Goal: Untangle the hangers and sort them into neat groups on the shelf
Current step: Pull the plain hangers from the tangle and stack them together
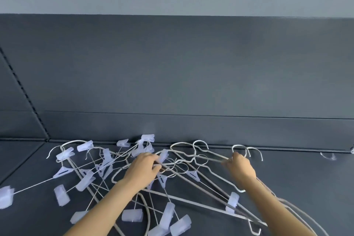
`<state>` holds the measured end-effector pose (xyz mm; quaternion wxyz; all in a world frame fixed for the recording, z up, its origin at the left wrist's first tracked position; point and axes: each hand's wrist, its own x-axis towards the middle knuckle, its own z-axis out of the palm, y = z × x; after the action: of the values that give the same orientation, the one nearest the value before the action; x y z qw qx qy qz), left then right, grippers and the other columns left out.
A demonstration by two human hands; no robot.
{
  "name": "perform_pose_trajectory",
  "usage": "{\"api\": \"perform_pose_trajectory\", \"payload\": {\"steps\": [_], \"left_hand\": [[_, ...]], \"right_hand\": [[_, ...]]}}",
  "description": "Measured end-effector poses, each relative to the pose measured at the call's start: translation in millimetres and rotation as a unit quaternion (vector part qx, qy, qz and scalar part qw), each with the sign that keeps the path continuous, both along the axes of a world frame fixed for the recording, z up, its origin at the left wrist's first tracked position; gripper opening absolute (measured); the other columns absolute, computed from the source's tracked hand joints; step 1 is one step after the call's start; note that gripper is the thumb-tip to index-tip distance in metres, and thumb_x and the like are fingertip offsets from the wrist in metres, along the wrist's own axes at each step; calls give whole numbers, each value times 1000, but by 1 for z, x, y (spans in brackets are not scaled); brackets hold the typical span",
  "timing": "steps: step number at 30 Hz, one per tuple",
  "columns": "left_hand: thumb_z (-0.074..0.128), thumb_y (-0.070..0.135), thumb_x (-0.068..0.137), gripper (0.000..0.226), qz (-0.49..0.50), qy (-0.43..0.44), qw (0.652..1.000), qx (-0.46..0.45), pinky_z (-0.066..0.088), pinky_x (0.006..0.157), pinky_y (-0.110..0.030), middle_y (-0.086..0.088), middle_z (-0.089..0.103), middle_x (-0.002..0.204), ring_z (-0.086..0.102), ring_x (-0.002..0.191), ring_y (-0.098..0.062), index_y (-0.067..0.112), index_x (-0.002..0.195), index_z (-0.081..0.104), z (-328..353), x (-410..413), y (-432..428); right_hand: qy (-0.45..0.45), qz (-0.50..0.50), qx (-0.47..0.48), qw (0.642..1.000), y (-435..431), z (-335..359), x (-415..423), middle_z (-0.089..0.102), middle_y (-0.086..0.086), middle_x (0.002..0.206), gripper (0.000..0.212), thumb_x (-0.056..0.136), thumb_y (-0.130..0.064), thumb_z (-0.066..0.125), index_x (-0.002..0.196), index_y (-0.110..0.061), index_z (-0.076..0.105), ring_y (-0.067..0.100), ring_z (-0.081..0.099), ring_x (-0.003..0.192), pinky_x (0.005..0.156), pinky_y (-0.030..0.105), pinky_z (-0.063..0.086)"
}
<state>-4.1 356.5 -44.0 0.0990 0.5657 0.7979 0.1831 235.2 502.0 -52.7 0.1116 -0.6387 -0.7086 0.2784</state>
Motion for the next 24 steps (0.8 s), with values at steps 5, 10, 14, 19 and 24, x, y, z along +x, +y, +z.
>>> {"api": "perform_pose_trajectory", "payload": {"steps": [5,10,14,19,24], "left_hand": [[47,22,93,32,27,-6,999,41,38,101,-30,-1,56,124,46,121,-18,12,122,55,0,-15,-1],[50,19,92,31,21,-13,997,67,42,98,-30,-3,60,120,50,114,-17,12,121,58,-7,-19,1],[52,21,91,27,5,-20,996,87,42,92,-29,-3,61,110,51,109,-18,11,115,61,-10,-11,7],[55,21,89,27,-6,-43,995,85,45,90,-32,-5,62,111,52,108,-20,11,112,62,-12,-3,14],[57,19,88,32,-18,-71,992,104,45,92,-30,-2,63,116,56,109,-17,13,120,60,-16,8,25]], "right_hand": [[6,-25,129,991,7,26,9,65,19,95,23,92,-14,36,101,-9,57,35,55,85,65,33,36],[87,-54,201,974,8,47,23,66,22,91,30,90,-13,45,118,-10,55,41,56,94,69,37,37],[114,-46,223,967,4,49,28,59,14,72,23,91,-12,47,111,-6,56,40,57,84,68,39,40],[128,-45,239,962,1,46,31,52,11,57,13,91,-9,45,87,-1,55,37,46,62,58,38,35],[144,-41,245,958,-6,50,35,42,5,47,14,89,-4,46,77,1,50,20,35,47,51,26,31]]}}
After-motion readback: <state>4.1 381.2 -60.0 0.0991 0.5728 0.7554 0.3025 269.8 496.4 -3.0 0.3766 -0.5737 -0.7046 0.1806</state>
